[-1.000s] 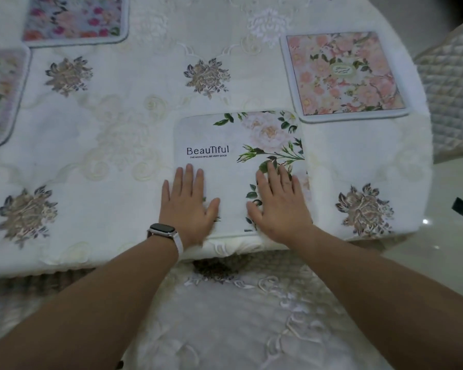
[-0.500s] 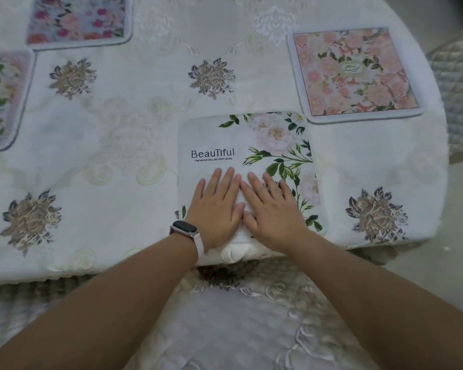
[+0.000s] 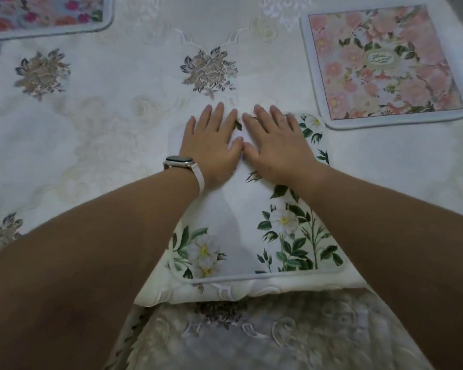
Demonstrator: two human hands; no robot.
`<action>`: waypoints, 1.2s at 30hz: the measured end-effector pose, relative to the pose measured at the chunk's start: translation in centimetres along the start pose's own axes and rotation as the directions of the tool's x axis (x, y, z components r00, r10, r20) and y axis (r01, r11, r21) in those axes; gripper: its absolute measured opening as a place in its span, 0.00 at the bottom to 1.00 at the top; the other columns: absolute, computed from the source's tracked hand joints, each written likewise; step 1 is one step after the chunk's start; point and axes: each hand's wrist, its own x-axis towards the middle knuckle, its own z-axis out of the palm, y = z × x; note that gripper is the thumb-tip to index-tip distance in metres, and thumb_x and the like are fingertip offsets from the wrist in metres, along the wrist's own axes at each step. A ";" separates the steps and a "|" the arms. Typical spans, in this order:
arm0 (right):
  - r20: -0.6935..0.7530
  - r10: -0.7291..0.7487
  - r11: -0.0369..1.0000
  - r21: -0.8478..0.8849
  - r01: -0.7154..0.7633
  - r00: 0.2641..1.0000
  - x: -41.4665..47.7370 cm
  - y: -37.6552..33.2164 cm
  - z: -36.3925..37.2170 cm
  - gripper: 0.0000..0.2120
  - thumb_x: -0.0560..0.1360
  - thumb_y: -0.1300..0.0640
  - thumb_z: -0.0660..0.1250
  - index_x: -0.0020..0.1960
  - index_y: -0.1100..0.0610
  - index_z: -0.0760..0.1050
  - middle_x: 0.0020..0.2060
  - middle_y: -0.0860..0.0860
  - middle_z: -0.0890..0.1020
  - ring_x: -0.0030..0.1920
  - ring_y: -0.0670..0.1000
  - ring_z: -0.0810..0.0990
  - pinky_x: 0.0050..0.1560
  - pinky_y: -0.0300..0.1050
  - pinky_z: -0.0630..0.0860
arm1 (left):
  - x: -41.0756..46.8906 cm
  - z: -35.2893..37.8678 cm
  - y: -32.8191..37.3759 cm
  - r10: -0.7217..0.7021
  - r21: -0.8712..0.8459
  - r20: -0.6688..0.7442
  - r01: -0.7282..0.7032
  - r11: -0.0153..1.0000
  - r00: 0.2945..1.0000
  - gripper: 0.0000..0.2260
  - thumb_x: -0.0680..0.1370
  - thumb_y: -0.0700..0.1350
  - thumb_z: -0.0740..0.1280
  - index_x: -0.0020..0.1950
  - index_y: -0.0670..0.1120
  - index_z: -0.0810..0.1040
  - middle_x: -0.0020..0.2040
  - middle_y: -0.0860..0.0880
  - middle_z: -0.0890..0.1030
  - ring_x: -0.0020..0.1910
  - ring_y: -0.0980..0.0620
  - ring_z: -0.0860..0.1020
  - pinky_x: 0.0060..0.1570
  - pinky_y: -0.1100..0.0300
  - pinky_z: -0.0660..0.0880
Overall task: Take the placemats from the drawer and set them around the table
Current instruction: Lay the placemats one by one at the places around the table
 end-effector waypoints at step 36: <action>0.202 0.117 0.992 0.030 -0.126 0.972 -22.6 0.1 0.7 0.34 0.79 0.33 0.40 0.78 0.47 0.33 0.75 0.51 0.31 0.75 0.54 0.31 0.73 0.51 0.33 | -23.5 -0.2 1.2 0.042 -0.050 0.312 -0.028 0.998 0.949 0.34 0.75 0.68 0.45 0.78 0.57 0.41 0.77 0.55 0.35 0.77 0.52 0.36 0.75 0.51 0.40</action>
